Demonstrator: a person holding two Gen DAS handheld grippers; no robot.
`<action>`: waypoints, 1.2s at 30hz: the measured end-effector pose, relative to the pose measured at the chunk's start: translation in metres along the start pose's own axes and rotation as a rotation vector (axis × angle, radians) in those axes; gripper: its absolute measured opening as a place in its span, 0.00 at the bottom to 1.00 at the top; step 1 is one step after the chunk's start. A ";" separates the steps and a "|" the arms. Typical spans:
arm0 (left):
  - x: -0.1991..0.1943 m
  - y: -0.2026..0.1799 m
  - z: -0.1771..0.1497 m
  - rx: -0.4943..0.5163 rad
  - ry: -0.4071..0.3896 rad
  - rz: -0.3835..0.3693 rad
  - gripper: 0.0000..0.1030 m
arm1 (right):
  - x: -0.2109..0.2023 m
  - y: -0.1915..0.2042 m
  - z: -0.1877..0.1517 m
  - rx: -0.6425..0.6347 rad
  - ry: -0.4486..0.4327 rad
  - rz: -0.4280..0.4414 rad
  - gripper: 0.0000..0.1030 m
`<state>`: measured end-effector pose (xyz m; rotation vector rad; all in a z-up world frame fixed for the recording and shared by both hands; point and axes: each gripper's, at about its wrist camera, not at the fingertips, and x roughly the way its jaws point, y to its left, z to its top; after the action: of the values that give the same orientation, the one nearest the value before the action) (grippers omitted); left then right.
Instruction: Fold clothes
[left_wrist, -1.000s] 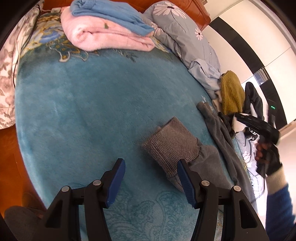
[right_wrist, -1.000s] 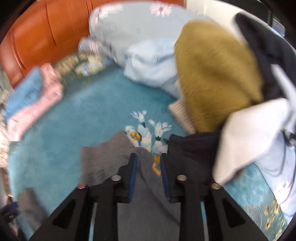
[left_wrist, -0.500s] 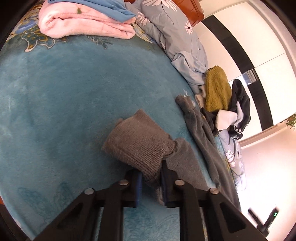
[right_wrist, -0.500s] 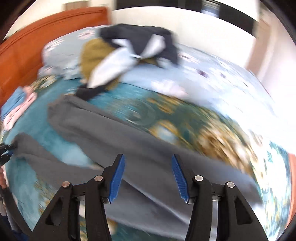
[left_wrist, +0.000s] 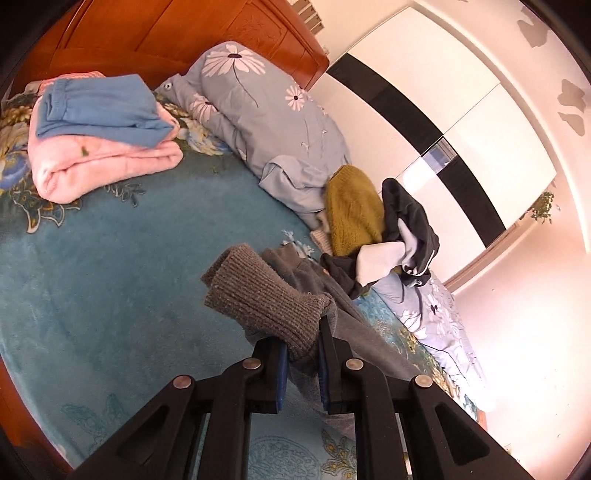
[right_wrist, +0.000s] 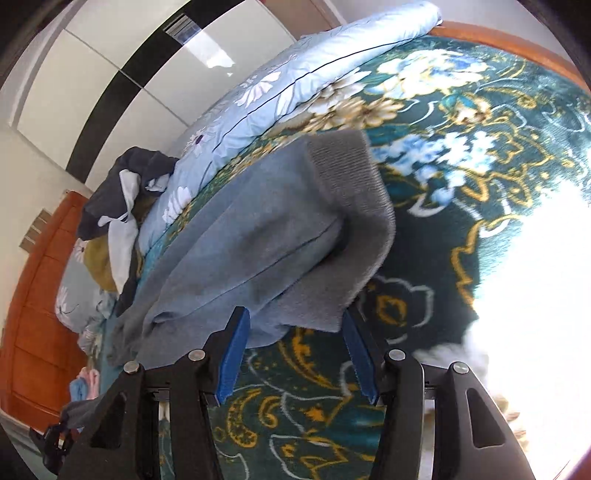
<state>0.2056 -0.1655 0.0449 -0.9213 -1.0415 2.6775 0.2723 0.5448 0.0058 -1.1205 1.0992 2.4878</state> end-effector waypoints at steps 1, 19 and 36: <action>-0.003 -0.001 -0.001 -0.002 -0.003 0.000 0.14 | 0.004 0.006 -0.004 -0.005 0.003 0.013 0.55; -0.011 0.017 -0.019 -0.062 0.039 0.038 0.14 | 0.011 0.050 -0.021 -0.060 -0.040 0.084 0.55; -0.041 0.015 -0.019 -0.070 0.000 -0.012 0.14 | 0.014 0.038 0.001 0.092 -0.153 0.290 0.03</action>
<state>0.2508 -0.1788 0.0446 -0.9243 -1.1441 2.6465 0.2449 0.5174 0.0168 -0.7779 1.3995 2.6501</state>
